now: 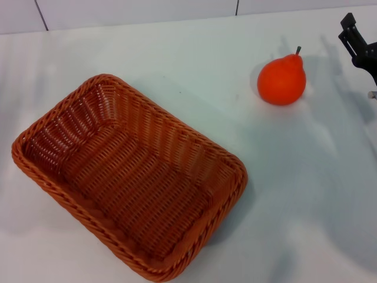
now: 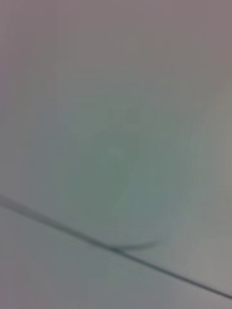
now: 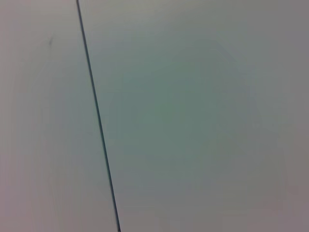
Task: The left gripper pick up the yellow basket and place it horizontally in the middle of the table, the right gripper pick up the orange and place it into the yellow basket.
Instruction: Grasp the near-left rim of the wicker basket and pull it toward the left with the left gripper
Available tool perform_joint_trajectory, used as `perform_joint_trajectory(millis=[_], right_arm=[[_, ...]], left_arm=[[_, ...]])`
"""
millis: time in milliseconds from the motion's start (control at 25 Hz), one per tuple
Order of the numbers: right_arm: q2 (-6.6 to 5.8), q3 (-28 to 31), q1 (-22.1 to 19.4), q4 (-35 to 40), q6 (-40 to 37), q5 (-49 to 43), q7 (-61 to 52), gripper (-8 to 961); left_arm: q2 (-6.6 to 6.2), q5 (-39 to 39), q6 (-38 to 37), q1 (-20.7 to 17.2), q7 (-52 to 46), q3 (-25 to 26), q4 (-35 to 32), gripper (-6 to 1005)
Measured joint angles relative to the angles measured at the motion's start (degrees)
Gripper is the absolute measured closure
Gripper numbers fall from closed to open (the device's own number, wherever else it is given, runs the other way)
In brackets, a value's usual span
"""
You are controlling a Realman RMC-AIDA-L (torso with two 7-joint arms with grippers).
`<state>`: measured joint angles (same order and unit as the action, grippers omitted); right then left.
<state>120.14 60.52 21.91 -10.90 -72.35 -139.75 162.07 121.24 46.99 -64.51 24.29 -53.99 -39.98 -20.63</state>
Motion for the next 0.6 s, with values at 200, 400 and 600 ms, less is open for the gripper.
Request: perform_joint_trajectory(millis=[200,400,600], right_arm=[[0.0,-0.29,-0.17,-0.32,0.0,0.0,0.0,4],[-0.04,-0.78,-0.3,-0.35,-0.09,0.0,0.0,4],[-0.07,-0.85,-0.58,-0.43,-0.56,0.0,0.0,4]], left_arm=[[-7.09,8.87,-0.65,0.56,-26.0,-11.8,-6.13,157],[-11.65,28.72,-4.82,3.73,-44.37,-14.2,-13.75,157],[-14.76,50.89,-11.5,8.34,-58.77,-14.07,-19.59,156]])
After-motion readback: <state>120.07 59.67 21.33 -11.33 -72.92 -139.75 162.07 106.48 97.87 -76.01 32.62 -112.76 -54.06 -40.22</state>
